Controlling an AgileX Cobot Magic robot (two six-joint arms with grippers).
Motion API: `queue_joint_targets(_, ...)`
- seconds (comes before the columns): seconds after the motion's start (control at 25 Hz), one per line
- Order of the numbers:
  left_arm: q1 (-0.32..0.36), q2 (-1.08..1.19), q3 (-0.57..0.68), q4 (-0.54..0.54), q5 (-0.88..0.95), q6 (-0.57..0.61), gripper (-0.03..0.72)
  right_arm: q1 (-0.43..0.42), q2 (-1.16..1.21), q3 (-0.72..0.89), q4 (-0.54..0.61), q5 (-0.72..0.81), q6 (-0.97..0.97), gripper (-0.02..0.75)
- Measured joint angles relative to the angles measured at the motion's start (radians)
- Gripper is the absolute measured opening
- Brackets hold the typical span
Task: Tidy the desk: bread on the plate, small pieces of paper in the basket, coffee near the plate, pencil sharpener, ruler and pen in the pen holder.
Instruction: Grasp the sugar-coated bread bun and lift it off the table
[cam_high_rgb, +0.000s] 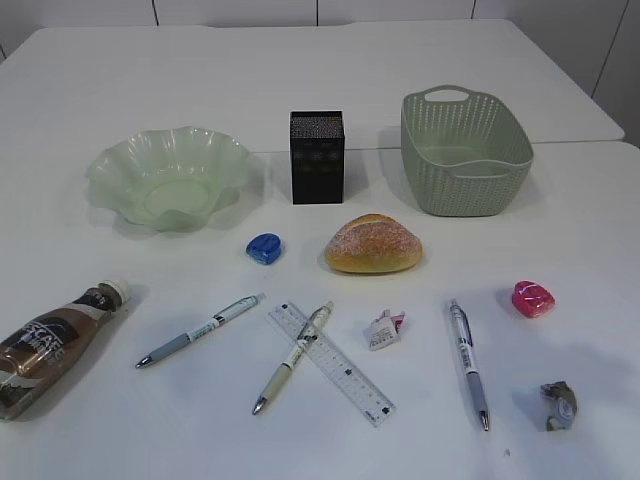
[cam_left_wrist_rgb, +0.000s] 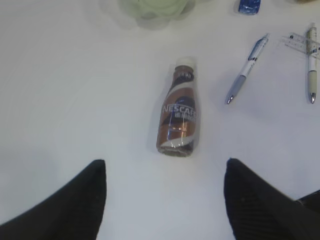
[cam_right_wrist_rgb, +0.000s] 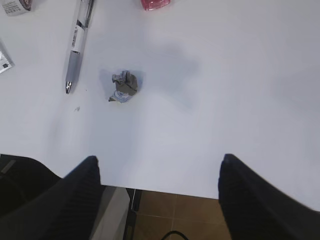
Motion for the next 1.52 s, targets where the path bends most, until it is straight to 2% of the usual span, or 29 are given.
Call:
queue_joint_targets(0.4, -0.289, 0.345, -0.27, 0.113, 0.001, 0.0, 0.519, 0.0, 0.049, -0.043, 0.01, -0.002, -0.037, 0.567)
queue_joint_targets(0.52, -0.357, 0.446, -0.338, 0.132, 0.001, 0.0, 0.519, 0.0, 0.049, -0.043, 0.032, -0.002, -0.037, 0.567)
queue_joint_targets(0.6, -0.377, 0.509, -0.374, 0.132, 0.001, 0.0, 0.519, 0.0, 0.049, -0.043, 0.041, -0.002, -0.039, 0.567)
queue_joint_targets(0.76, -0.383, 0.587, -0.426, 0.133, -0.011, 0.0, 0.519, 0.0, 0.049, -0.043, 0.048, -0.002, -0.039, 0.567)
queue_joint_targets(1.0, -0.381, 0.654, -0.44, 0.142, -0.029, 0.0, 0.519, 0.0, 0.051, -0.043, 0.051, -0.002, -0.041, 0.567)
queue_joint_targets(1.16, -0.343, 0.713, -0.466, 0.128, -0.057, 0.0, 0.519, 0.0, 0.093, -0.043, 0.067, -0.002, -0.041, 0.567)
queue_joint_targets(1.36, -0.259, 0.762, -0.506, 0.0, -0.085, 0.037, 0.519, 0.0, 0.131, -0.046, 0.069, -0.002, -0.041, 0.567)
queue_joint_targets(1.52, -0.198, 0.774, -0.513, -0.144, -0.11, 0.13, 0.518, 0.0, 0.142, -0.052, 0.07, -0.005, -0.041, 0.567)
